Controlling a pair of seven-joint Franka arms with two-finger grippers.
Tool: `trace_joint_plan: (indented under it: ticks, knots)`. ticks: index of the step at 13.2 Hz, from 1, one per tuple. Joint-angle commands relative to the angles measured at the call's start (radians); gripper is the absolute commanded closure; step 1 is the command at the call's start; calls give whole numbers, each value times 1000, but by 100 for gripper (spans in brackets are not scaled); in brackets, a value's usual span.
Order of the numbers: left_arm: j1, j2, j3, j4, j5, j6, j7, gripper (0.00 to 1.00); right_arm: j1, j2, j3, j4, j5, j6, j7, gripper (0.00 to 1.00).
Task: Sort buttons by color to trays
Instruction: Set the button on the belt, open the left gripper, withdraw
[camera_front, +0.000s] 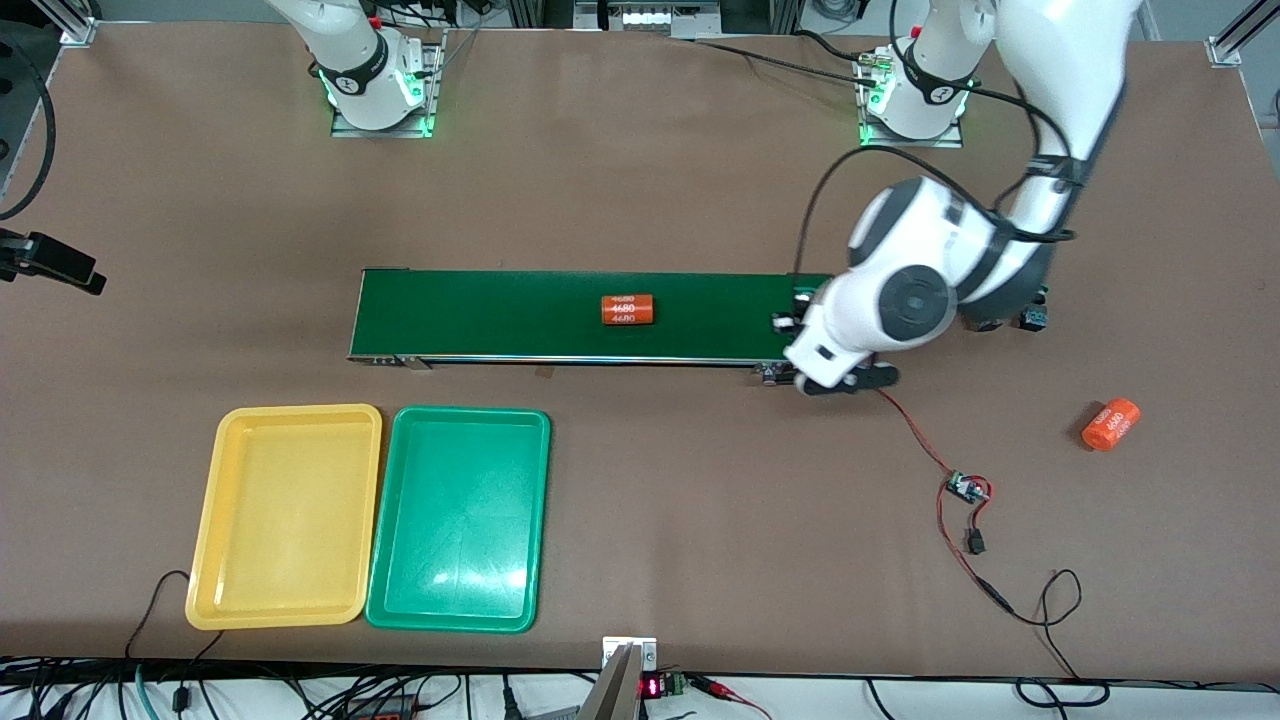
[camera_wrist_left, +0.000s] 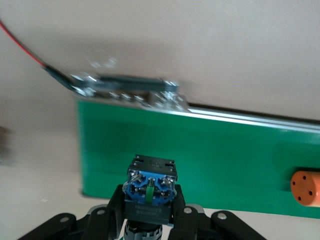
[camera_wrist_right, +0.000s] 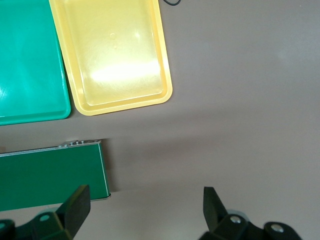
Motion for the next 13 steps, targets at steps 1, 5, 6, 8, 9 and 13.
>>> trace_joint_plan:
  ticks: [1, 5, 6, 8, 9, 13]
  knots:
    - [-54, 3, 5, -79, -20, 121, -65, 84, -6, 2, 7, 11, -4, -15, 14, 0]
    - [-85, 21, 5, -174, -19, 307, -76, 82, 2, 24, 10, 9, -6, -15, 50, 0]
    - [-86, 27, 5, -171, -19, 309, -76, 73, 17, 34, 17, 9, -32, -9, 47, 0]
    - [-79, 23, 6, -165, -16, 309, -76, 30, 70, 47, 16, 9, -99, -7, 62, 0]
    - [-71, 15, 6, -160, -16, 302, -74, 0, 80, 55, 16, 9, -98, -13, 63, 0]
    - [2, -53, 12, -31, -5, 97, -57, 0, 51, 69, 5, 6, 3, -15, 50, 0]
